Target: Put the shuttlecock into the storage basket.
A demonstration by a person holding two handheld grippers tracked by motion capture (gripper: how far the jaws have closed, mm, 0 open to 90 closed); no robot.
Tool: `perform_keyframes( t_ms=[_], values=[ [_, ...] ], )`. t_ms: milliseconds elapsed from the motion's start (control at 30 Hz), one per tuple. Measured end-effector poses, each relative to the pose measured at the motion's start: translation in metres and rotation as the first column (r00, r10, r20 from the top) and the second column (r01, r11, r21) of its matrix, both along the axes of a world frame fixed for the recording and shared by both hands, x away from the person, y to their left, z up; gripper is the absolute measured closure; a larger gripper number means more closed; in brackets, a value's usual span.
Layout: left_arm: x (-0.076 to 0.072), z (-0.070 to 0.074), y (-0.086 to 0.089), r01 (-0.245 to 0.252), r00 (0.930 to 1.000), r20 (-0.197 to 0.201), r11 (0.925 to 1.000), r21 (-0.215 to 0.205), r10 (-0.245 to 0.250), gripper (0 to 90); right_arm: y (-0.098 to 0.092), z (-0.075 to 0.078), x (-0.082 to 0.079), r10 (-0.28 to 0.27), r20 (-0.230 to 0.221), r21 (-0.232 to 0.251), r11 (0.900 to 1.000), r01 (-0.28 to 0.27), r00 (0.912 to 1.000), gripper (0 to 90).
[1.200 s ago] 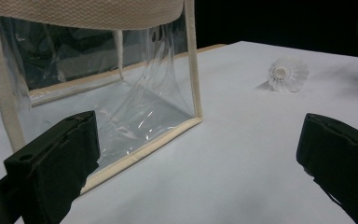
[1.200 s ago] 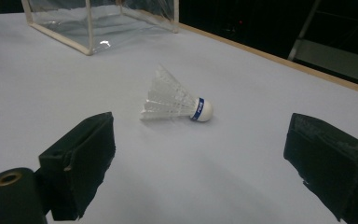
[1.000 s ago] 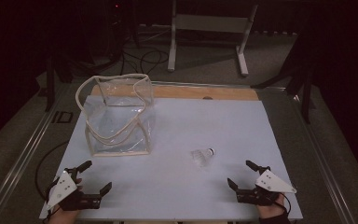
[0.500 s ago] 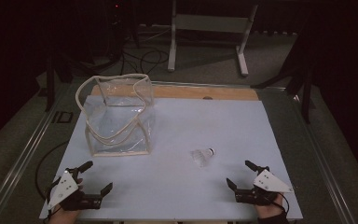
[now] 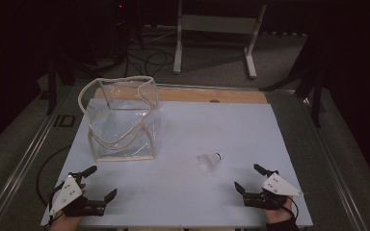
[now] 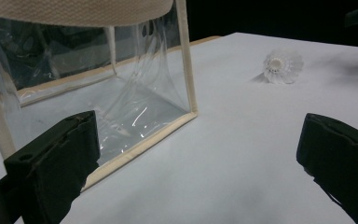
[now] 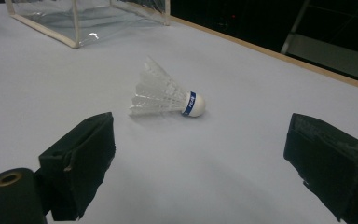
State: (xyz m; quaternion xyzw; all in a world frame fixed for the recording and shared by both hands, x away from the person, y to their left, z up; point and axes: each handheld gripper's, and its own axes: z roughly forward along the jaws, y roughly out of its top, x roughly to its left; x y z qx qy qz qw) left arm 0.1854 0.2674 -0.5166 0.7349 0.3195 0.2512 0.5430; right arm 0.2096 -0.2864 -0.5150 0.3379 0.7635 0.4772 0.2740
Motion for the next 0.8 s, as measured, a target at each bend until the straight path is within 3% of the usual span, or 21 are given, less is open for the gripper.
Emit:
perform_keyframes(
  t_ms=[167,333,667,800],
  values=[
    [0.000,0.008,-0.003,0.009,0.9999,0.004,0.9999,0.007,-0.010,0.0,0.001,0.001,-0.001,-0.011,-0.002,-0.009,1.000,0.011,0.9999,8.6],
    [0.003,0.025,-0.006,0.024,0.9997,0.010,0.9997,-0.006,-0.024,0.0,0.001,0.002,-0.001,-0.011,-0.001,-0.015,1.000,0.011,0.9999,8.6],
    [0.015,0.051,-0.020,0.077,0.9970,-0.012,0.9953,0.059,-0.077,0.0,0.001,0.003,-0.001,-0.006,0.001,-0.011,1.000,0.006,1.0000,8.6],
    [0.020,0.058,-0.026,0.107,0.9940,-0.028,0.9921,0.066,-0.105,0.0,0.002,0.003,-0.002,-0.005,0.002,-0.010,1.000,0.005,1.0000,8.6]
  ],
)
